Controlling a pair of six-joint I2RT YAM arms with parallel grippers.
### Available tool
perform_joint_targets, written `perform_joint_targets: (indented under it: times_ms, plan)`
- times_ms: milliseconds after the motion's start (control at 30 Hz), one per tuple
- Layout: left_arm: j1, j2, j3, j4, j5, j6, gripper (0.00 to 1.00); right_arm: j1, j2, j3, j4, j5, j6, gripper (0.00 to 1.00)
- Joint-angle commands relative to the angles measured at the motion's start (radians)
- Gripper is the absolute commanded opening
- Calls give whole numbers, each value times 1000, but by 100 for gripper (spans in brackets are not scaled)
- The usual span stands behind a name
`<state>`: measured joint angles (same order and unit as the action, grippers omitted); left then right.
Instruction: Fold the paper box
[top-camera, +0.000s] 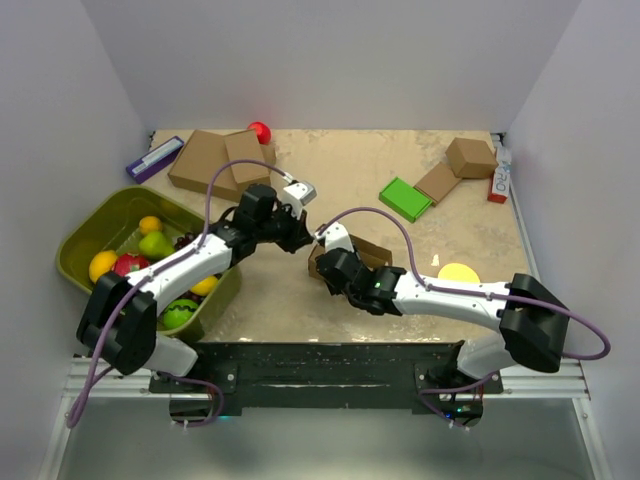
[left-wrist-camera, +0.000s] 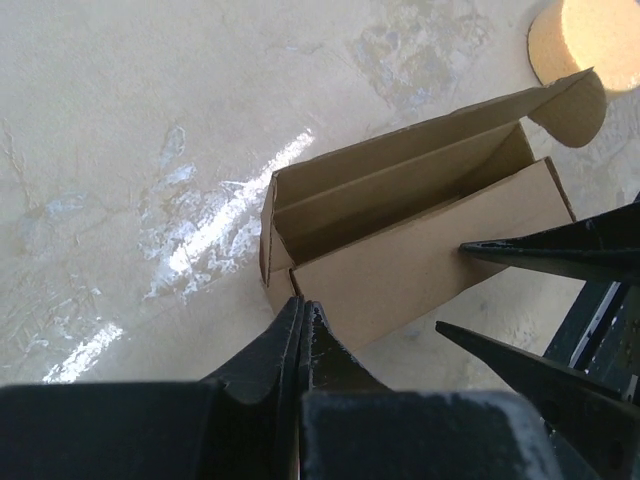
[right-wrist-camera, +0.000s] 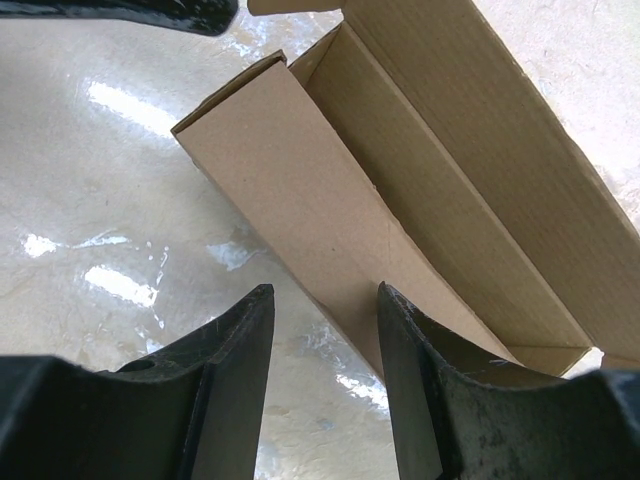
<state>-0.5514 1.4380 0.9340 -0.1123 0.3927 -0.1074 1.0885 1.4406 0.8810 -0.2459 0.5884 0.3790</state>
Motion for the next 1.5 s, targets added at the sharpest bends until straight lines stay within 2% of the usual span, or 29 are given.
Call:
perform_joint_targets:
  times_ms: [0, 100, 133, 233, 333, 533, 667, 867, 1100, 1367, 1433, 1467]
  plan:
    - [-4, -79, -21, 69, -25, -28, 0, -15, 26, -36, -62, -19, 40, 48]
    - [-4, -70, -5, 82, -49, -11, 2, -16, 29, -36, -58, -27, 38, 48]
    - [-4, -59, 9, 57, -55, -3, 22, -16, 30, -36, -56, -29, 37, 48]
    - [-4, -22, 45, 39, -72, 31, 45, -18, 30, -40, -49, -36, 37, 48]
    - [-4, 10, 60, 54, -69, 37, 53, -19, 27, -43, -41, -42, 35, 48]
    - [-5, 70, 100, 88, -51, 28, 57, -22, 15, -51, -36, -48, 35, 48]
    - [-4, 114, 126, 97, -29, 22, 56, -25, 4, -57, -35, -52, 35, 48]
    - [-5, 147, 135, 97, -8, 11, 47, -32, 1, -65, -29, -58, 43, 48]
    - [-5, 154, 127, 158, 5, 0, 31, -38, 10, -68, -20, -73, 44, 48]
    - [-4, 173, 124, 163, 15, 0, 20, -44, 15, -71, -13, -82, 47, 48]
    - [-5, 179, 121, 163, 20, 0, 14, -47, 15, -73, -13, -84, 49, 48]
    - [-5, 179, 120, 161, 23, 0, 6, -45, 15, -73, -13, -84, 52, 48]
